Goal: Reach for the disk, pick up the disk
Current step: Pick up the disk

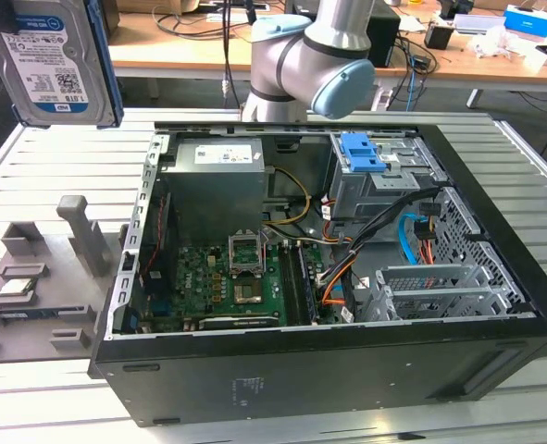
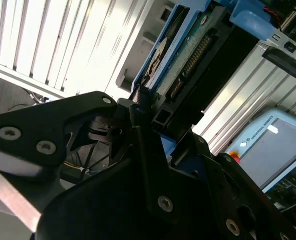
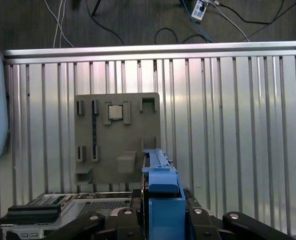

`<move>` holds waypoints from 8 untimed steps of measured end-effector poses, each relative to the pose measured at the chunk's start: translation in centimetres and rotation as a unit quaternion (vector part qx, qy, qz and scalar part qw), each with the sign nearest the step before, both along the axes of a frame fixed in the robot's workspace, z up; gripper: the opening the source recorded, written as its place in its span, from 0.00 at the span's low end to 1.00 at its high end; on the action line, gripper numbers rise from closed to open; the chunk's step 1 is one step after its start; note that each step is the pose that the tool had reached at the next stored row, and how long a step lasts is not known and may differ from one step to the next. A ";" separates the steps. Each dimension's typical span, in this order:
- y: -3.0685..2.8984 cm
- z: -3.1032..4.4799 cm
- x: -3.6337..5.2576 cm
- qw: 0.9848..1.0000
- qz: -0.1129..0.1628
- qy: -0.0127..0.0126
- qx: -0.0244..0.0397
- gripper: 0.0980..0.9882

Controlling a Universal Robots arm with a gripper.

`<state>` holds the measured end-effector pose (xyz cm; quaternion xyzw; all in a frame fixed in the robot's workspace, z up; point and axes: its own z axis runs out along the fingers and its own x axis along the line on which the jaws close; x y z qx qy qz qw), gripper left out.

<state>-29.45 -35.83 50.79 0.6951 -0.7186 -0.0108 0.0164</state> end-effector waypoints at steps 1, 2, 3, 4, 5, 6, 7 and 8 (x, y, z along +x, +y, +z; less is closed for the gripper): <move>0.00 0.00 0.26 1.000 0.000 0.000 0.000 0.30; 0.00 0.00 0.46 1.000 0.000 0.000 0.000 0.30; 0.00 0.00 0.91 1.000 0.000 0.000 0.000 0.30; 0.00 -0.01 1.41 1.000 0.000 0.000 0.000 0.30; 0.00 0.00 1.80 1.000 0.000 0.000 0.000 0.30; 0.00 0.00 1.98 1.000 0.000 0.000 0.000 0.30; 0.00 0.00 2.22 1.000 0.000 0.000 0.000 0.30; 0.00 0.00 2.55 1.000 0.000 0.000 0.000 0.30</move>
